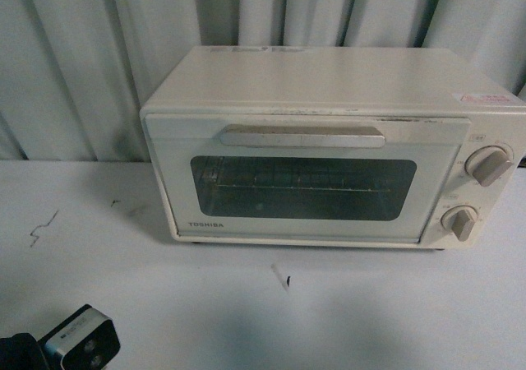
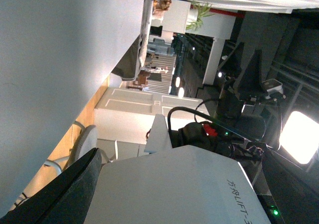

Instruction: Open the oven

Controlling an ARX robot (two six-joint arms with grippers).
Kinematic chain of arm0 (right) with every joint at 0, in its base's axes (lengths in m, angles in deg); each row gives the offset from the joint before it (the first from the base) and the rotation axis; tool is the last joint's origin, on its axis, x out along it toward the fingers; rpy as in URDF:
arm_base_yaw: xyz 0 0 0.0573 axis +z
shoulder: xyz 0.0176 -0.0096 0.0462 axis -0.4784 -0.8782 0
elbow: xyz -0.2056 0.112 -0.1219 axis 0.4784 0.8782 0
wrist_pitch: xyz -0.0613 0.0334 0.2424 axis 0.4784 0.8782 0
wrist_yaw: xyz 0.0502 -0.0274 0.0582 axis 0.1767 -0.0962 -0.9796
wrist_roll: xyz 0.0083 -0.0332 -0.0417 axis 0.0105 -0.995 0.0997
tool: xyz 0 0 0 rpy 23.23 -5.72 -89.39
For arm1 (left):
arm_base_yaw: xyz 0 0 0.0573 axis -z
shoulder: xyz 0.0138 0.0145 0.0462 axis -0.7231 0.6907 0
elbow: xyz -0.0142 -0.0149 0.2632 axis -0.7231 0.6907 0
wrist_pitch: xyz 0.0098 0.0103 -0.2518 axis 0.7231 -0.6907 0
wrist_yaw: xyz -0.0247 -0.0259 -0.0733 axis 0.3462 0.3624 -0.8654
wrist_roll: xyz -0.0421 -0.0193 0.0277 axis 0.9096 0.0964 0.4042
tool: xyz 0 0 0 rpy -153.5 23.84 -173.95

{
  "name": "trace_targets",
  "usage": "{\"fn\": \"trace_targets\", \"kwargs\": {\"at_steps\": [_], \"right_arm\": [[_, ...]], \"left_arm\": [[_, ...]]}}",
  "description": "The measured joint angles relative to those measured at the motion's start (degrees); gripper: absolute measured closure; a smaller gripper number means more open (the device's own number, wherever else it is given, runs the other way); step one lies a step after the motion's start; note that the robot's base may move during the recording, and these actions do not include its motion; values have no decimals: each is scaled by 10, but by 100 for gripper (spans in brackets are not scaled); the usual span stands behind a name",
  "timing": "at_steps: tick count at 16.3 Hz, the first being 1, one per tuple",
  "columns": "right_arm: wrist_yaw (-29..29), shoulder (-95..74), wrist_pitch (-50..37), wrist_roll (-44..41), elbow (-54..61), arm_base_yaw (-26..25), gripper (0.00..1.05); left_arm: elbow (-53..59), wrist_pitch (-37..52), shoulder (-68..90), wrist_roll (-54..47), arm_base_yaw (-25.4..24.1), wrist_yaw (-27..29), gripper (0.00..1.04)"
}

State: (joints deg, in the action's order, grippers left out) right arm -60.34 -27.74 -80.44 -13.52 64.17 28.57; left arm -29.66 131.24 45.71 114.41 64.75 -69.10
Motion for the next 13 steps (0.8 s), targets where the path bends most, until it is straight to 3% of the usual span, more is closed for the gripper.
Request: {"fn": "trace_targets", "kwargs": {"at_steps": [13], "right_arm": [[0,0,0,0,0,0,7]], "left_arm": [[0,0,0,0,0,0,7]]}}
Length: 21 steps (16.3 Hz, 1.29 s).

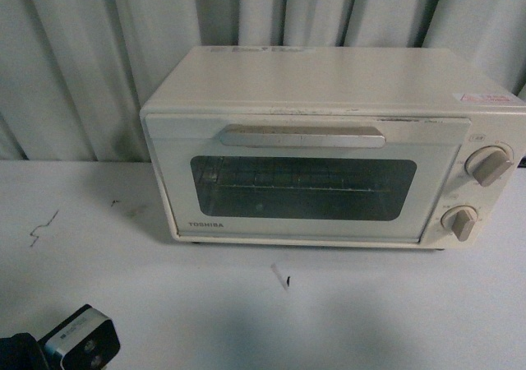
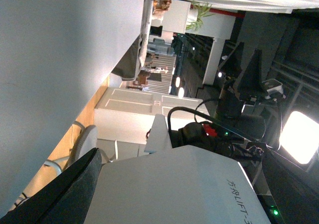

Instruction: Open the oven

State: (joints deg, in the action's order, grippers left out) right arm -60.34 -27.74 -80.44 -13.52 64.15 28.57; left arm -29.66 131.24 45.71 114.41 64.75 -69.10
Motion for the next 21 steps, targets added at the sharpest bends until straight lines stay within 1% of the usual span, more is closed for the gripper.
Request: {"fn": "trace_targets", "kwargs": {"at_steps": [21], "right_arm": [[0,0,0,0,0,0,7]], "left_arm": [[0,0,0,0,0,0,7]]}}
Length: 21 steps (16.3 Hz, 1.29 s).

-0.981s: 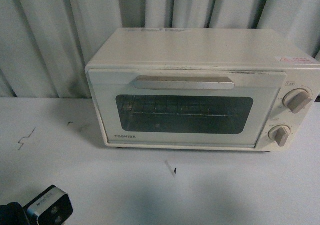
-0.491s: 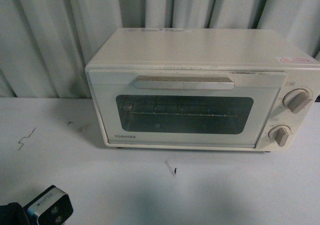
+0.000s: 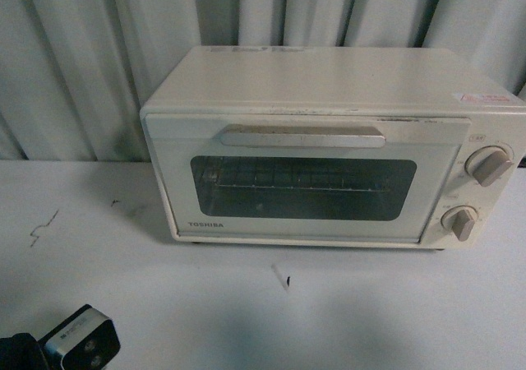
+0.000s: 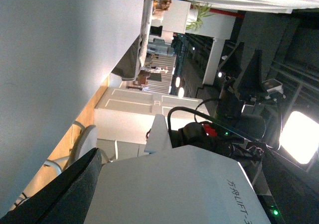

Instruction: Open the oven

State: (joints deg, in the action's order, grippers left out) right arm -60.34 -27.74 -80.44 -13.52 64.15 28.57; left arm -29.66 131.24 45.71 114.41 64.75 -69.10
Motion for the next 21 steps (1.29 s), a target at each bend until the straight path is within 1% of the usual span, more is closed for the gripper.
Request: {"fn": "trace_targets", "kwargs": {"at_steps": [21], "right_arm": [[0,0,0,0,0,0,7]], "left_arm": [[0,0,0,0,0,0,7]]}}
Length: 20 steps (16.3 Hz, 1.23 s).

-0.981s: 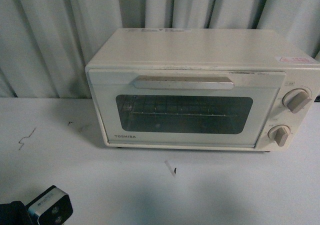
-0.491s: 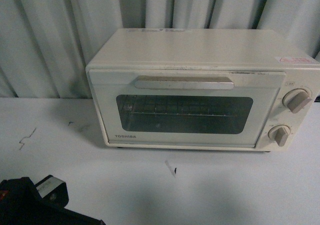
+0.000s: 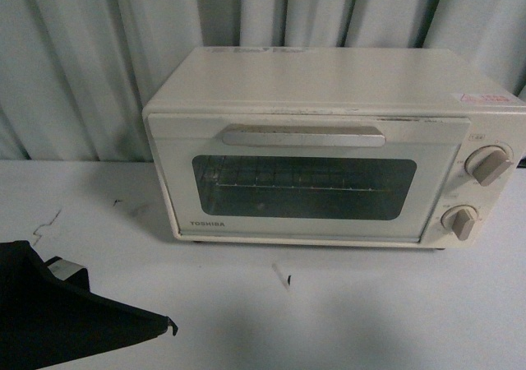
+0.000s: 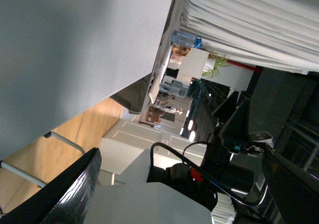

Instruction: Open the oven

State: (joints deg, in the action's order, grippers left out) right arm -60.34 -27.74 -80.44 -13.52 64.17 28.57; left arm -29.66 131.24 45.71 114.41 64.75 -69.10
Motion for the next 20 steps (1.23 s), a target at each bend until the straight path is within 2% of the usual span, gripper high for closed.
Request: {"fn": "trace_targets", "kwargs": {"at_steps": [20], "right_arm": [[0,0,0,0,0,0,7]], "left_arm": [[0,0,0,0,0,0,7]]}}
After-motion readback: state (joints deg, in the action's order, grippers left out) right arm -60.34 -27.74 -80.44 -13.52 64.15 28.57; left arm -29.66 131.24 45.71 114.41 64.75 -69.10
